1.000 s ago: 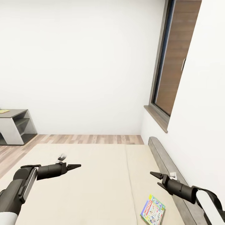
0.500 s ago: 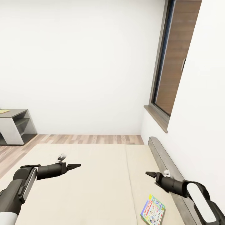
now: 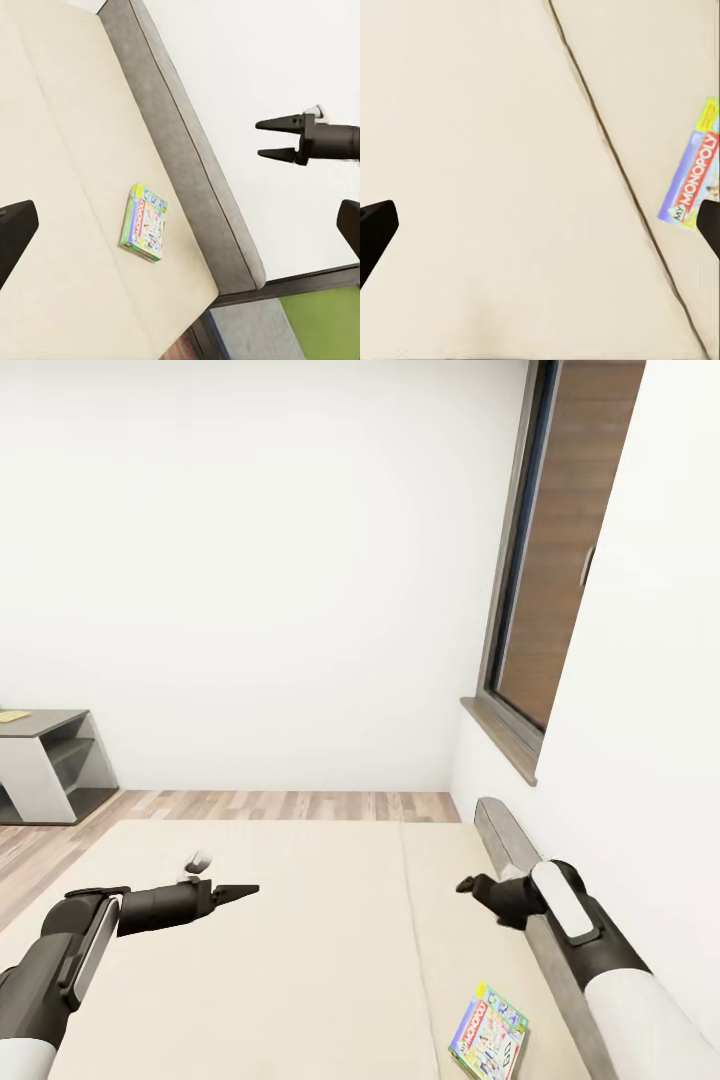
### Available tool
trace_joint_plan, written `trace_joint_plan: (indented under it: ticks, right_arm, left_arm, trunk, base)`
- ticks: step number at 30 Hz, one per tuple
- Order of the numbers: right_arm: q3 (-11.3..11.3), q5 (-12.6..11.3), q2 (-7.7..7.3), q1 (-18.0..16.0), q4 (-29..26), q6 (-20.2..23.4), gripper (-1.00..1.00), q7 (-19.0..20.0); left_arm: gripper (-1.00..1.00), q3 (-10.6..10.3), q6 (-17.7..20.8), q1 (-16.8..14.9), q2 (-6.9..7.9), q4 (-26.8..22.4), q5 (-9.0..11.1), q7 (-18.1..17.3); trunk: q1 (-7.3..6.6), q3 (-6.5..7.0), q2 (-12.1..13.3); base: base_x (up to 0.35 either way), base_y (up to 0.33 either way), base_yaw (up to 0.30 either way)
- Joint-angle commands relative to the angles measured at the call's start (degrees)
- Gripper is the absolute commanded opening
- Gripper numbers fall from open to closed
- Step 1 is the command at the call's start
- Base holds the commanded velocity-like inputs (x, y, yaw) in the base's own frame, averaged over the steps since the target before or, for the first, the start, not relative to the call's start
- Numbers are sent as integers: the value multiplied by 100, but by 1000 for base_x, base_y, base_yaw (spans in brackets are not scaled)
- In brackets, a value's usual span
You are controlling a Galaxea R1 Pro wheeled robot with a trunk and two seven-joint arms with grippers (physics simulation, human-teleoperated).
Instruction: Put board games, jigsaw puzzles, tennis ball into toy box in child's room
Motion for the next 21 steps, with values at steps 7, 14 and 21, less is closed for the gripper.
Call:
trace_joint_plan:
  ticks: [7, 14, 21]
  right_arm:
    - [68, 237, 32, -715, 1378, -413, 100, -304]
    - [59, 1091, 49, -901, 1820, -620, 100, -289]
    - [68, 1258, 44, -916, 1845, -642, 100, -186]
  left_arm:
    - [100, 2, 50, -3, 3, 1, 21, -3]
    - [100, 48, 54, -3, 69, -2, 62, -206]
    - [100, 73, 54, 2, 325, -4, 39, -1412]
  trunk:
    - [3, -7, -9]
    - [3, -7, -9]
    - [3, -7, -9]
  base:
    - [0, 0, 0]
    - [0, 0, 0]
    - [0, 0, 0]
